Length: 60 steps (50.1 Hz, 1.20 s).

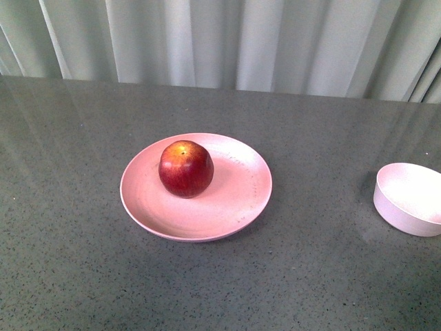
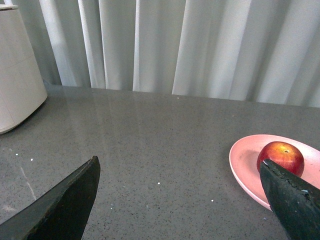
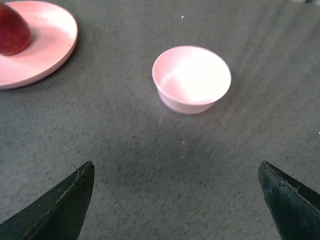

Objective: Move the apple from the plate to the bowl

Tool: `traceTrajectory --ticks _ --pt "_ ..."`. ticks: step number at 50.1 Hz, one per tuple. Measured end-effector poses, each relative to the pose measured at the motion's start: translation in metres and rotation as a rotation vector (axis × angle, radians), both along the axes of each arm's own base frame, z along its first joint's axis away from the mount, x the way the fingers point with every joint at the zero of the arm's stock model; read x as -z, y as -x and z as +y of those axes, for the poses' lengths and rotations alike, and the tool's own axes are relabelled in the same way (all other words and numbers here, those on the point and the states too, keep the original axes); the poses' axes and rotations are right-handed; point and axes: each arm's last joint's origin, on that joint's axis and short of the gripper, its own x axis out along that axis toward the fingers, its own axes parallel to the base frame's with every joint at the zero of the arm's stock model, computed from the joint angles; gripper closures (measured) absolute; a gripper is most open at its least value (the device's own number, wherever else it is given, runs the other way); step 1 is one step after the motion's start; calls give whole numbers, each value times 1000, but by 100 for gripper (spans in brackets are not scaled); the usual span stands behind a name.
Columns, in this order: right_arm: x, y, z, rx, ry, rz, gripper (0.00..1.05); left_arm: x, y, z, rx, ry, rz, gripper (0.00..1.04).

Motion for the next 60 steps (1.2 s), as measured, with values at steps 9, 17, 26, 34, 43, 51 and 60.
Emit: traceTrajectory --ticks 9,17,26,34,43,51,60 --pt "-22 -42 -20 38 49 -61 9 0 0 0 0 0 0 9" --pt "-5 -103 -50 134 52 26 9 0 0 0 0 0 0 9" --pt "16 -139 -66 180 -64 145 9 0 0 0 0 0 0 9" --pt "41 -168 -72 201 -204 245 9 0 0 0 0 0 0 9" --pt "60 -185 -71 243 -237 301 9 0 0 0 0 -1 0 9" --pt "73 -197 -64 262 -234 340 9 0 0 0 0 0 0 9" --pt "72 -212 -54 266 -253 341 9 0 0 0 0 -1 0 9"
